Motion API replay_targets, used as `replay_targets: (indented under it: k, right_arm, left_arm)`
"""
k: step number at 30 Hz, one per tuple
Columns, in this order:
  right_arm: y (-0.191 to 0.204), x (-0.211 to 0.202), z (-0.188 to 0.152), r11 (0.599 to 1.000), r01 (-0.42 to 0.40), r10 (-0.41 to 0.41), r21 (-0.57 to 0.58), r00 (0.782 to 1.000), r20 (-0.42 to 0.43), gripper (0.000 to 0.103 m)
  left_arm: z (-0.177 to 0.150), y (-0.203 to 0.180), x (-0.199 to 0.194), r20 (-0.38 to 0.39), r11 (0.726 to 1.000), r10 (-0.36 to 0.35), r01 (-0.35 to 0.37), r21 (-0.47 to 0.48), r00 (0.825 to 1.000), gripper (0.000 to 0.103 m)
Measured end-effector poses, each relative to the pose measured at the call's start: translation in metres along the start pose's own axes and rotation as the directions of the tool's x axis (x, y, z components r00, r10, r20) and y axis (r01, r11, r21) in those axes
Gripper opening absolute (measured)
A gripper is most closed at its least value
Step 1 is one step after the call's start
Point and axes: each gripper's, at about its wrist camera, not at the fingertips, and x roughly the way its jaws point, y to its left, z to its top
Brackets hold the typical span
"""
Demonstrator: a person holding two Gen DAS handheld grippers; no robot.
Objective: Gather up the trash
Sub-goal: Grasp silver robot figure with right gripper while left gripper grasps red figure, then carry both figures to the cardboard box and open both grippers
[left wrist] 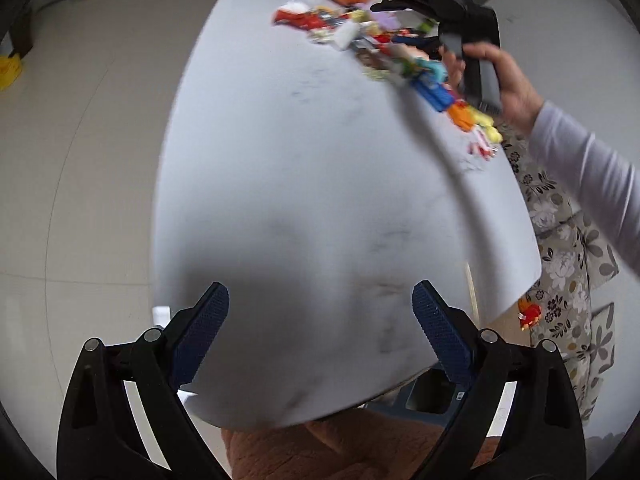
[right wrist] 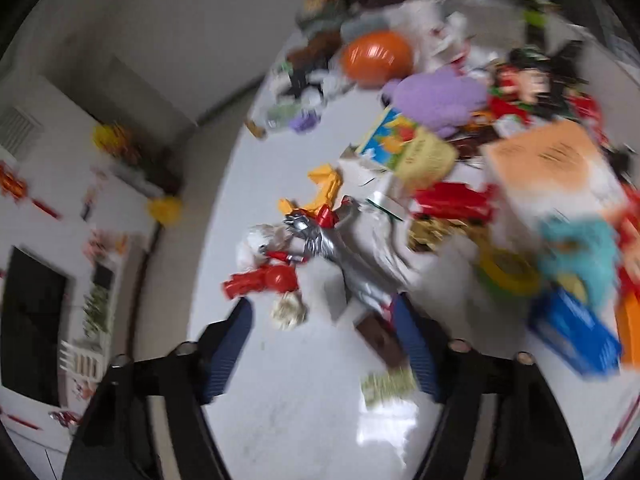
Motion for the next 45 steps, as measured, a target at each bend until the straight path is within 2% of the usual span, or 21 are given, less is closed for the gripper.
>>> replay_targets:
  k: [2, 4, 8, 10, 11, 13, 16, 18, 22, 25, 28, 32, 34, 35, 38, 41, 45]
  right_arm:
    - [0.010, 0.017, 0.015, 0.999, 0.043, -0.043, -0.024, 0.999, -0.026, 0.068]
    - [0.022, 0.040, 0.031, 0.988, 0.126, -0.131, -0.084, 0.989, -0.066, 0.068]
    - [0.034, 0.085, 0.043, 0.950, 0.230, -0.269, -0.211, 0.946, -0.179, 0.069]
    - [0.042, 0.097, 0.035, 0.909, 0.274, -0.343, -0.314, 0.920, -0.188, 0.059]
    - [0.046, 0.097, 0.034, 0.890, 0.295, -0.370, -0.346, 0.913, -0.173, 0.050]
    - [0.045, 0.085, 0.031, 0.905, 0.270, -0.339, -0.328, 0.924, -0.174, 0.050]
    - [0.046, 0.039, 0.022, 0.911, 0.254, -0.304, -0.325, 0.946, -0.113, 0.050]
    - [0.041, -0.003, 0.013, 0.938, 0.202, -0.232, -0.282, 0.970, -0.077, 0.050]
    - [0.043, -0.081, -0.012, 0.969, 0.134, -0.132, -0.208, 0.991, 0.027, 0.050]
    - [0.048, -0.126, -0.039, 0.975, 0.100, -0.085, -0.197, 0.993, 0.084, 0.050]
    - [0.047, -0.150, -0.068, 0.985, 0.068, -0.052, -0.158, 0.993, 0.103, 0.050]
    - [0.037, -0.171, -0.111, 0.996, 0.029, -0.020, -0.079, 0.993, 0.115, 0.050]
    - [0.031, -0.175, -0.127, 0.999, 0.007, -0.003, -0.035, 0.993, 0.121, 0.050]
    - [0.028, -0.175, -0.131, 1.000, -0.001, 0.003, -0.018, 0.992, 0.123, 0.050]
    - [0.022, -0.180, -0.146, 1.000, -0.007, 0.005, 0.014, 0.991, 0.134, 0.050]
    - [0.019, -0.184, -0.150, 0.999, -0.030, 0.024, 0.038, 0.989, 0.149, 0.050]
    - [0.023, -0.194, -0.155, 0.999, -0.042, 0.037, 0.026, 0.986, 0.165, 0.050]
  left_arm:
    - [0.005, 0.015, 0.002, -0.014, 0.999, -0.008, 0.007, -0.033, 1.000, 0.091]
    - [0.012, 0.026, 0.002, -0.015, 0.998, -0.017, 0.016, -0.060, 1.000, 0.091]
    - [0.019, 0.044, -0.004, -0.008, 0.997, -0.021, 0.021, -0.079, 1.000, 0.091]
    - [0.025, 0.049, -0.002, -0.020, 0.996, -0.029, 0.027, -0.086, 0.999, 0.091]
    - [0.026, 0.050, -0.003, -0.021, 0.996, -0.033, 0.031, -0.084, 0.999, 0.091]
    - [0.033, 0.050, -0.002, -0.024, 0.997, -0.038, 0.036, -0.067, 0.999, 0.091]
    - [0.055, 0.045, 0.006, -0.025, 1.000, -0.024, 0.024, -0.007, 0.999, 0.091]
    - [0.075, 0.043, 0.012, -0.021, 1.000, -0.013, 0.014, 0.024, 1.000, 0.091]
    - [0.135, 0.036, 0.034, 0.001, 0.997, -0.009, 0.009, 0.076, 1.000, 0.091]
    - [0.198, 0.025, 0.061, 0.048, 0.996, 0.008, -0.012, 0.090, 0.999, 0.091]
    - [0.265, 0.010, 0.101, 0.059, 0.996, 0.035, -0.040, 0.078, 0.998, 0.091]
    - [0.312, 0.002, 0.146, 0.019, 0.986, 0.127, -0.129, 0.108, 0.992, 0.091]
    - [0.320, 0.003, 0.162, -0.009, 0.980, 0.166, -0.164, 0.115, 0.986, 0.091]
    - [0.322, -0.001, 0.165, 0.023, 0.965, 0.213, -0.214, 0.154, 0.977, 0.091]
    - [0.323, -0.006, 0.170, 0.030, 0.950, 0.249, -0.250, 0.189, 0.968, 0.087]
    - [0.317, -0.005, 0.165, 0.020, 0.956, 0.235, -0.234, 0.176, 0.972, 0.087]
    - [0.300, -0.007, 0.134, 0.036, 0.975, 0.165, -0.169, 0.143, 0.986, 0.087]
